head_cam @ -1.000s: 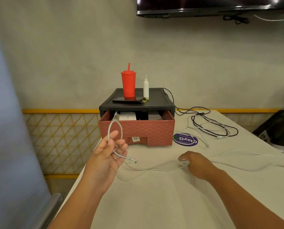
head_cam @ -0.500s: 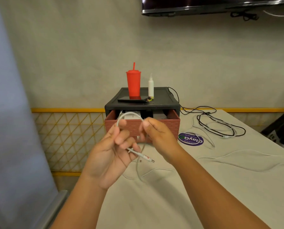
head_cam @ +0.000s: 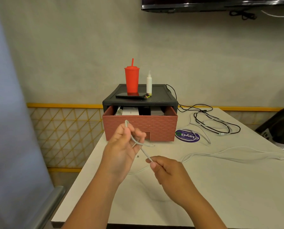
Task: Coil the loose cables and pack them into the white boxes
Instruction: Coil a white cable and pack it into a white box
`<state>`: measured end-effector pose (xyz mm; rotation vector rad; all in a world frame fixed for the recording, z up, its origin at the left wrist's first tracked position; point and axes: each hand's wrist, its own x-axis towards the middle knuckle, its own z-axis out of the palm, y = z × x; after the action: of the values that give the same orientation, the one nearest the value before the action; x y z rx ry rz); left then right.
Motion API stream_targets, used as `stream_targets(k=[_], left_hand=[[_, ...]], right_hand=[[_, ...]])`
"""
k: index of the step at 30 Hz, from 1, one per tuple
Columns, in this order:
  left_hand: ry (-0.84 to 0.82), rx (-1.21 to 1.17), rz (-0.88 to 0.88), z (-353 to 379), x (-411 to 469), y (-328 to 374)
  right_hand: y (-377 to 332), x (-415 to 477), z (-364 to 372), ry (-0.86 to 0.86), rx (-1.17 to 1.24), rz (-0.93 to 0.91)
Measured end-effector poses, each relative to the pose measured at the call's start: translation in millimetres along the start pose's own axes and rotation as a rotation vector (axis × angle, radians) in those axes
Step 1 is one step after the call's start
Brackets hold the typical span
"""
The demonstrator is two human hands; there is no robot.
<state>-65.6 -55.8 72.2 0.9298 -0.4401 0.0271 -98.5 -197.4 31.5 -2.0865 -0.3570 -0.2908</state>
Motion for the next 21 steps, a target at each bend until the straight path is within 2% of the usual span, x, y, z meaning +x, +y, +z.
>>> stream_targets(k=[6,9,11,14,17,21], left_hand=[[-0.079,0.682,0.105,-4.6,-4.2,-19.0],[-0.133,0.842,0.097,-4.5,-6.9,-24.9],[-0.164,0.817,0.059,-3.1,-10.4,-25.9],[-0.172,0.666,-0.038,3.2,-15.4,-22.8],[-0.150,0.338,-0.187,11.3,-20.6,-17.9],[-0.087,0.004,-0.324,22.1,-24.5,-10.9]], right_hand=[[-17.0,-5.4,-14.2,-0.001,-0.304,-0.103],[-27.8,-5.4,-23.9,0.044,-0.387,-0.115],[-34.6,-3.8,-31.4,0.067,-0.367,-0.117],[-36.5,2.6,-39.9,0.124,-0.210,-0.129],[-32.8,12.0,-46.0,0.190,-0.047,-0.134],[-30.1,16.9,-39.1,0.098,0.122,-0.149]])
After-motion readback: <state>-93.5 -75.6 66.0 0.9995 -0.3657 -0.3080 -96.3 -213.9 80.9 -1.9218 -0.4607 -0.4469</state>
